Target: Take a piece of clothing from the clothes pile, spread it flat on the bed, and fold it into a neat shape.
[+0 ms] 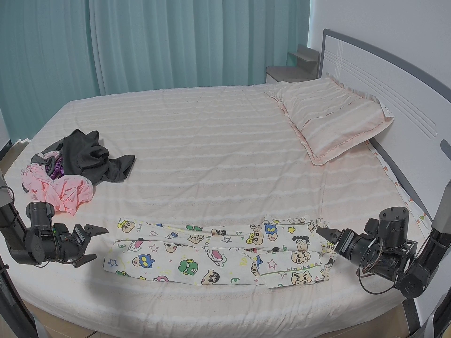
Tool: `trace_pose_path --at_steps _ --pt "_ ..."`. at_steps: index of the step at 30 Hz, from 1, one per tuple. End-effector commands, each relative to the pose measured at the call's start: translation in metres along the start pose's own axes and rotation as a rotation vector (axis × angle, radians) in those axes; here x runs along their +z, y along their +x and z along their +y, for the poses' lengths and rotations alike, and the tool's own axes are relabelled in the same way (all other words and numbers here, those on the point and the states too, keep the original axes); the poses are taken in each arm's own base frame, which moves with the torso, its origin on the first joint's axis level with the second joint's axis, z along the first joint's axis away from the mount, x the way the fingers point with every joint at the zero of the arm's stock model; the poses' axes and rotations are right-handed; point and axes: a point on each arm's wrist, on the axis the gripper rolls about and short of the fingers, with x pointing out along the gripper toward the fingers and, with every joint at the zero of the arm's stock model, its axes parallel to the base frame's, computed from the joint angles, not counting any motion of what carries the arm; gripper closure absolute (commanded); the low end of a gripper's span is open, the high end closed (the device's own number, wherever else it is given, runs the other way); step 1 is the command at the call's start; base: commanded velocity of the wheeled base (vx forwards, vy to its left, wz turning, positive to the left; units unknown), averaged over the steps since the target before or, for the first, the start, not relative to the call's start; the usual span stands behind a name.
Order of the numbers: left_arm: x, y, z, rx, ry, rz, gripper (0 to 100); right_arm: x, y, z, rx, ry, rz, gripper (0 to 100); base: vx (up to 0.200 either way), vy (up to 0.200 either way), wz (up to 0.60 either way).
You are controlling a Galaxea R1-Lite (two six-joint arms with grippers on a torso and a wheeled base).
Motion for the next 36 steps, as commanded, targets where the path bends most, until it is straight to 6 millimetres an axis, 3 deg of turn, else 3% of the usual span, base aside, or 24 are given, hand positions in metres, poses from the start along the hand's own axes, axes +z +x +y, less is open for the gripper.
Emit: trace_pose_path --at_steps 1,20,26,31,36 --pt "0.002 0.000 -0.001 -0.003 0.000 -0.006 0 0.000 -0.001 0.000 0.001 -0.001 0.000 0 0.000 0.200 0.00" --pt "0.004 0.001 0.000 -0.002 0.000 -0.012 0 0.000 -0.001 0.001 0.003 -0.001 0.000 0 0.000 0.200 0.00" --pt "-0.003 -0.001 0.000 0.004 0.007 0.006 0 -0.002 -0.002 0.003 0.012 -0.005 0.006 0 0.000 0.000 0.00" --pt "-0.024 0.010 -0.020 -0.019 0.133 0.066 0 -0.003 -0.003 0.005 0.019 -0.009 0.005 0 0.000 0.000 0.00" --pt "-0.036 0.046 -0.075 -0.052 0.329 0.003 0 -0.008 -0.007 0.007 0.027 -0.021 0.019 0 0.000 0.000 0.00"
